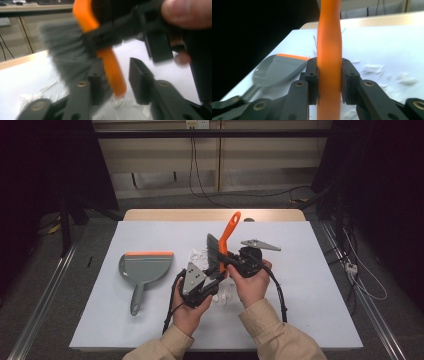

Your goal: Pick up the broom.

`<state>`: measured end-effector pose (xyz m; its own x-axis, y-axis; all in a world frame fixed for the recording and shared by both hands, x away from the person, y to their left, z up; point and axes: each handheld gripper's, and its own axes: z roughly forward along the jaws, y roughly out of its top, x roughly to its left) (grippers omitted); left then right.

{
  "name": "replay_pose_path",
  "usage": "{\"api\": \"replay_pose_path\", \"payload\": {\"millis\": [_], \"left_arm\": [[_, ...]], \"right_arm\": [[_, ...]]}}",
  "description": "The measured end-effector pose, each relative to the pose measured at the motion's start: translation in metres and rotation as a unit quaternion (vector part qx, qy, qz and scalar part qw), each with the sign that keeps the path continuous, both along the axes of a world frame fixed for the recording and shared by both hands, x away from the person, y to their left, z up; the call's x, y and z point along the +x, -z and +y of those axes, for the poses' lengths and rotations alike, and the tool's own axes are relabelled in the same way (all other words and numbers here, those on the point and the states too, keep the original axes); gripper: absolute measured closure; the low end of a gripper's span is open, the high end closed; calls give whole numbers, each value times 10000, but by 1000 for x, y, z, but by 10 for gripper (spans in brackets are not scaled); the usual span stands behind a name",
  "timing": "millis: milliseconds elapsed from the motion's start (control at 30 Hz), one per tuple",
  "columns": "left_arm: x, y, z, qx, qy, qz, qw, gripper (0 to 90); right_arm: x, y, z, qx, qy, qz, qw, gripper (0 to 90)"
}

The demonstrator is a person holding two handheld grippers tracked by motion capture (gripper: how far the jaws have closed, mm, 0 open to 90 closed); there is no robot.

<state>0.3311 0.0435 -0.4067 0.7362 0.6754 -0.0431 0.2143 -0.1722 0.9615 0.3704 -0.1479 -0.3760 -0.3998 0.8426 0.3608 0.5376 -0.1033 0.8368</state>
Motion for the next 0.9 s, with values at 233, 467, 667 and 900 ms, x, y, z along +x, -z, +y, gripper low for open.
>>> {"api": "replay_pose_path", "payload": {"millis": [233, 467, 667, 900], "left_arm": [[10, -1, 35, -341, -297, 259, 9986, 281], [14, -4, 61, -461, -294, 361, 9979, 132], [13, -4, 82, -367, -319, 395, 9980, 84], [9, -4, 111, -294, -359, 402, 9981, 47]], "right_arm": [[8, -7, -30, -518, -260, -52, 9983, 716], [13, -9, -56, -801, -386, -42, 9960, 715], [18, -9, -72, -1024, -568, 72, 9931, 715], [27, -6, -85, -1179, -630, 112, 9910, 714]]}}
